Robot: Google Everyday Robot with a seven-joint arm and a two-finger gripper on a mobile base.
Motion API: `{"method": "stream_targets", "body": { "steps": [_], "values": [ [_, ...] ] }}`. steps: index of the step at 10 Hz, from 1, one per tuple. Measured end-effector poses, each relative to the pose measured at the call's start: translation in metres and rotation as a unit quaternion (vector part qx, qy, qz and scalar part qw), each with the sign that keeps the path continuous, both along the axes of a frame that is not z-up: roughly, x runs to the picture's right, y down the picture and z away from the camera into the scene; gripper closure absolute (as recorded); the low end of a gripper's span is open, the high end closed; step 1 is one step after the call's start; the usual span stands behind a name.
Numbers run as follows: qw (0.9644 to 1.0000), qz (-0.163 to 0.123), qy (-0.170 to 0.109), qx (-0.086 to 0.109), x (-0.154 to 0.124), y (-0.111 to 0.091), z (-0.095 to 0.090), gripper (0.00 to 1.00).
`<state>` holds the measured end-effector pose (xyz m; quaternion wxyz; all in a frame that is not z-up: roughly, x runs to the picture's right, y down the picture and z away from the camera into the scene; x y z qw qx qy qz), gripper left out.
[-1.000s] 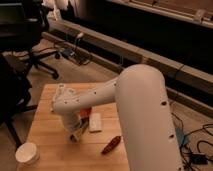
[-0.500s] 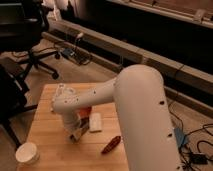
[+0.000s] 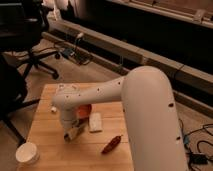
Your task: Place the eraser in the ceramic cup
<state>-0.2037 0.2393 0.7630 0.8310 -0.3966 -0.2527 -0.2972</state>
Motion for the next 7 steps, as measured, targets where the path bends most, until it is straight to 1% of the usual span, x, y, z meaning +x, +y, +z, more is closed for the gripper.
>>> {"method": "stream_targets", "body": {
  "steps": [1,2,3,4,5,6,7],
  "values": [
    [0.9993,0.029,-0.02,-0.012,-0.013,-0.011,-0.017,0.99],
    [0.9979,0.046,-0.04,-0.019,-0.025,-0.02,-0.032,1.0],
    [0.9972,0.048,-0.054,-0.019,-0.033,-0.024,-0.043,1.0],
    [0.9964,0.035,-0.076,-0.013,-0.045,-0.025,-0.059,1.0],
    [0.9954,0.009,-0.095,-0.007,-0.055,-0.02,-0.075,1.0],
    [0.994,-0.009,-0.109,-0.005,-0.063,-0.014,-0.086,1.0],
    [0.9914,-0.03,-0.127,-0.004,-0.075,-0.005,-0.102,1.0]
  ]
}}
